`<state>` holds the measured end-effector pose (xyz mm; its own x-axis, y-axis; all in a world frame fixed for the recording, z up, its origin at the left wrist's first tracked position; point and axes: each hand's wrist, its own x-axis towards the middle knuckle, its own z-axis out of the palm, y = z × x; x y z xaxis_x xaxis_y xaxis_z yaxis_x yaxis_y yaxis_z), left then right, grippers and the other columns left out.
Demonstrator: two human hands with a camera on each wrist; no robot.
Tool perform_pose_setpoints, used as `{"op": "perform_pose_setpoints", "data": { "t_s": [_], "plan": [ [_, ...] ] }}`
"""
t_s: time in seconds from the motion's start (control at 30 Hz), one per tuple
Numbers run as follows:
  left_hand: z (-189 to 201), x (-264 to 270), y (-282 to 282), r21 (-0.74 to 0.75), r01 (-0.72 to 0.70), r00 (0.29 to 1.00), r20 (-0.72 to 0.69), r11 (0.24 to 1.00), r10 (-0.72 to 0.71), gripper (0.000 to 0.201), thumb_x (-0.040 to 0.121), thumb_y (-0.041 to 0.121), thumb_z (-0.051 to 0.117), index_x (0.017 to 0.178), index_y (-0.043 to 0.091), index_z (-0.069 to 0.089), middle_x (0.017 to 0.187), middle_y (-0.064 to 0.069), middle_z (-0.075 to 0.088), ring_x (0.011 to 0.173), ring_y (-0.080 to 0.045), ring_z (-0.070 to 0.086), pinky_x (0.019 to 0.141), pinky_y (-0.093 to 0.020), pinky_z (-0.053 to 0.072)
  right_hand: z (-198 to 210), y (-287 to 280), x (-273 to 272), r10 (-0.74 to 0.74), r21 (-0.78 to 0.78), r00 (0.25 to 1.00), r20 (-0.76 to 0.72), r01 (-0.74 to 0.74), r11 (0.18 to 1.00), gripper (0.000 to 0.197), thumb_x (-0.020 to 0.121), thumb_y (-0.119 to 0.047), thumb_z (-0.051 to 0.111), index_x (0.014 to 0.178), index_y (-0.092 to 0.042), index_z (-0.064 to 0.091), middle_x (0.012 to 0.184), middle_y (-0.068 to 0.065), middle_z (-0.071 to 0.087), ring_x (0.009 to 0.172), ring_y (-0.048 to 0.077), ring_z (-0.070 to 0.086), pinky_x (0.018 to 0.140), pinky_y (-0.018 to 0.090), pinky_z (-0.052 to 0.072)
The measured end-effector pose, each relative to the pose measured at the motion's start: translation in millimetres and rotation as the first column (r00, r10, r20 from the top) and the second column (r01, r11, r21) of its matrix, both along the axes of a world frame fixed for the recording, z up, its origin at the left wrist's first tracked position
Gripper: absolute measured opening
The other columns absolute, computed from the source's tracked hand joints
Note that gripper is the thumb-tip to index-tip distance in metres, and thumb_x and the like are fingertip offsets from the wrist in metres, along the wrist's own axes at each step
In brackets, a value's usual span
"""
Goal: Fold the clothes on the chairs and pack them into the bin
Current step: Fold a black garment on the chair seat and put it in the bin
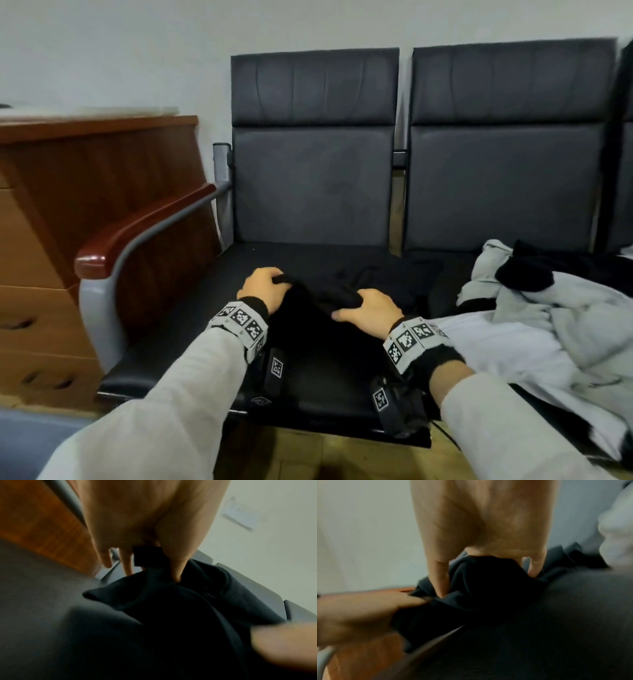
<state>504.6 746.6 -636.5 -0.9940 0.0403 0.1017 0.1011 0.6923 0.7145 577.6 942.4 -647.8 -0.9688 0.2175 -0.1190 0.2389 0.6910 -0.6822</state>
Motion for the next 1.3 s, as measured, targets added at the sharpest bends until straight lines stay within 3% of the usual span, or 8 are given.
{"op": "perform_pose_setpoints", "data": {
  "t_s": [0.13,0.33,0.7,0.93,1.03,1.13,1.2,1.3],
  "plan": [
    [27.6,12.3,-30.7,0.38,-0.18,0.957,-0.147,0.907,0.251,0.022,0.088,0.007,0.051,0.101,0.004,0.069,0.103,-0.017,0.068,0.099,-0.032,0.061,0.087,-0.035,0.046,16.3,15.0,10.5,-0.094,0.32,0.983,-0.159,0.141,0.937,0.017,0.081,-0.02,0.061,0.094,-0.029,0.054,0.106,-0.001,0.064,0.111,0.025,0.057,0.094,0.036,0.038],
    [23.8,15.8,-60.0,0.608,-0.275,0.944,0.023,0.745,0.33,0.024,0.089,0.013,0.05,0.106,0.005,0.064,0.101,-0.013,0.065,0.094,-0.026,0.059,0.089,-0.035,0.046,32.0,33.8,20.4,-0.246,0.249,0.919,-0.307,0.327,0.912,0.012,0.087,-0.034,0.057,0.094,-0.034,0.067,0.095,-0.005,0.068,0.107,0.024,0.06,0.095,0.038,0.034],
    [11.8,15.4,-78.9,0.671,-0.241,0.962,0.068,0.701,0.266,0.017,0.087,0.021,0.056,0.073,0.014,0.064,0.078,-0.01,0.064,0.082,-0.026,0.06,0.075,-0.036,0.047,45.3,48.0,11.6,-0.448,-0.524,0.844,-0.295,0.249,0.814,0.039,0.081,-0.037,0.068,0.085,0.001,0.071,0.087,0.016,0.072,0.089,0.031,0.067,0.083,0.036,0.051],
    [31.5,30.7,-80.7,0.777,-0.266,0.963,0.246,0.57,0.114,0.024,0.085,0.025,0.055,0.102,0.01,0.063,0.1,-0.01,0.067,0.089,-0.026,0.062,0.073,-0.032,0.048,49.2,40.0,0.5,-0.343,-0.84,0.938,-0.055,0.142,0.524,0.026,0.087,-0.024,0.06,0.104,-0.007,0.07,0.1,0.011,0.073,0.095,0.026,0.067,0.092,0.04,0.051],
    [31.8,37.2,-71.5,0.798,-0.265,0.951,0.308,0.541,0.013,0.023,0.088,0.023,0.052,0.103,0.01,0.063,0.095,-0.011,0.068,0.083,-0.027,0.063,0.066,-0.029,0.049,35.3,32.7,-10.8,-0.345,-0.648,0.922,-0.178,0.154,0.746,0.033,0.088,-0.015,0.059,0.12,-0.008,0.061,0.121,0.004,0.062,0.112,0.021,0.058,0.105,0.041,0.042],
    [25.5,40.9,-49.6,0.783,-0.238,0.948,0.317,0.575,-0.038,0.013,0.089,0.014,0.05,0.09,0.013,0.062,0.084,-0.008,0.066,0.074,-0.022,0.062,0.057,-0.024,0.051,32.4,0.3,-7.5,-0.28,-0.201,0.857,-0.432,0.21,0.957,0.022,0.083,-0.015,0.063,0.104,-0.02,0.061,0.098,-0.001,0.063,0.092,0.019,0.058,0.086,0.033,0.048],
    [21.6,44.2,-29.9,0.748,-0.171,0.949,0.299,0.641,-0.096,0.012,0.087,0.008,0.049,0.085,0.014,0.059,0.082,-0.01,0.061,0.074,-0.021,0.06,0.06,-0.026,0.049,39.0,-32.0,0.9,-0.077,-0.36,0.94,-0.334,-0.051,0.931,0.006,0.086,-0.024,0.065,0.089,-0.019,0.066,0.084,0.001,0.068,0.078,0.017,0.063,0.066,0.026,0.051],
    [24.2,57.2,-9.2,0.745,-0.002,0.919,0.264,0.667,-0.293,0.024,0.084,-0.004,0.041,0.096,0.006,0.06,0.085,-0.014,0.056,0.077,-0.021,0.059,0.055,-0.025,0.053,44.4,-60.9,9.4,0.239,-0.589,0.97,-0.041,-0.216,0.779,0.041,0.084,-0.049,0.065,0.104,-0.014,0.068,0.101,0.007,0.073,0.095,0.019,0.07,0.079,0.031,0.057]
  ]
}}
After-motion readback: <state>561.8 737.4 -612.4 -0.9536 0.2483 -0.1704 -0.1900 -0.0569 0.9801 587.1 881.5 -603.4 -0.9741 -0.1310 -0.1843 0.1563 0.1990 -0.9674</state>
